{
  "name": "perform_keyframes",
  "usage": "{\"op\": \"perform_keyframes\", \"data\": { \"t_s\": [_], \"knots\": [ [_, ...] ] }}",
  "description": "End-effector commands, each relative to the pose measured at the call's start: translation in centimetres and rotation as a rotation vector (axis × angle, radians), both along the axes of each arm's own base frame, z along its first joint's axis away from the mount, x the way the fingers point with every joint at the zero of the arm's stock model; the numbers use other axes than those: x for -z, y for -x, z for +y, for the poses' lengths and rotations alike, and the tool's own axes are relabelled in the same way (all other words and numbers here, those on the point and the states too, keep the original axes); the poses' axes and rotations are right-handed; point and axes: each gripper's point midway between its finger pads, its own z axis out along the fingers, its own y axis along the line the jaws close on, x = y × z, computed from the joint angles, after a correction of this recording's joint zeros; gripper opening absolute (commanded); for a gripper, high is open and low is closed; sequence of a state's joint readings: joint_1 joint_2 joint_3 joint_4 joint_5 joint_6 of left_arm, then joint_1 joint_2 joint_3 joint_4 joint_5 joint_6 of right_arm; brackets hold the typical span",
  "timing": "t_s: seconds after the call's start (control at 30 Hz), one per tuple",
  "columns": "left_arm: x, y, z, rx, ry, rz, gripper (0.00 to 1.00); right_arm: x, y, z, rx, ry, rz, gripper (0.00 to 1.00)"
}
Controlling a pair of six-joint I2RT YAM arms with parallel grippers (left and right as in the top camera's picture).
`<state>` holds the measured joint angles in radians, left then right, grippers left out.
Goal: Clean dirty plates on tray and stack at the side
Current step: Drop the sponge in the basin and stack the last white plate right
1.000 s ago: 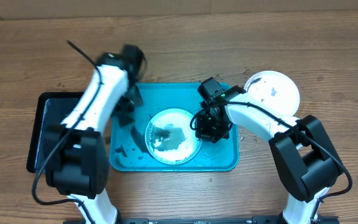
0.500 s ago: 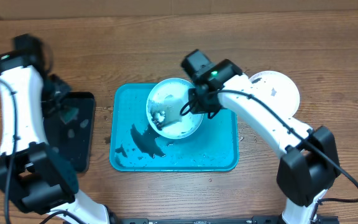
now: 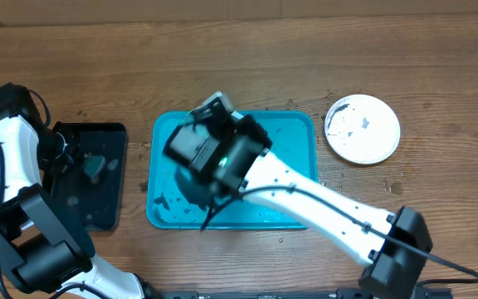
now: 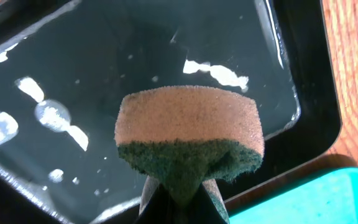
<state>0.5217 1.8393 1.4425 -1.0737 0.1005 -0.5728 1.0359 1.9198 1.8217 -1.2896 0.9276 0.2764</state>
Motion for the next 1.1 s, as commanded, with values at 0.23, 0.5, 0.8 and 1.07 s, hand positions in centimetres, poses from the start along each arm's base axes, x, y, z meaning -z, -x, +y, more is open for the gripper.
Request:
{"op": "perform_keyframes", "data": {
  "t_s": [0.23, 0.5, 0.8, 1.07],
  "knots": [
    [1.2, 0.8, 2.3, -0.025, -0.09, -0.006, 0.08, -5.3, 1.7, 1.0, -0.057, 0.099, -0.213, 0.04],
    [1.2, 0.8, 2.3, -0.028, -0.085, -0.012, 1.0, -5.6, 1.6, 0.8, -0.058, 0.119, -0.222, 0.04],
    [1.1, 0.3, 1.8, -0.031, -0.049, -0.039, 1.0, -6.5, 1.4, 0.4, -0.041, 0.146, -0.273, 0.04],
    [1.1, 0.3, 1.7, -0.029, -0.05, -0.039, 1.0, -8.9, 1.0, -0.4, -0.006, 0.225, -0.396, 0.04]
  ]
}}
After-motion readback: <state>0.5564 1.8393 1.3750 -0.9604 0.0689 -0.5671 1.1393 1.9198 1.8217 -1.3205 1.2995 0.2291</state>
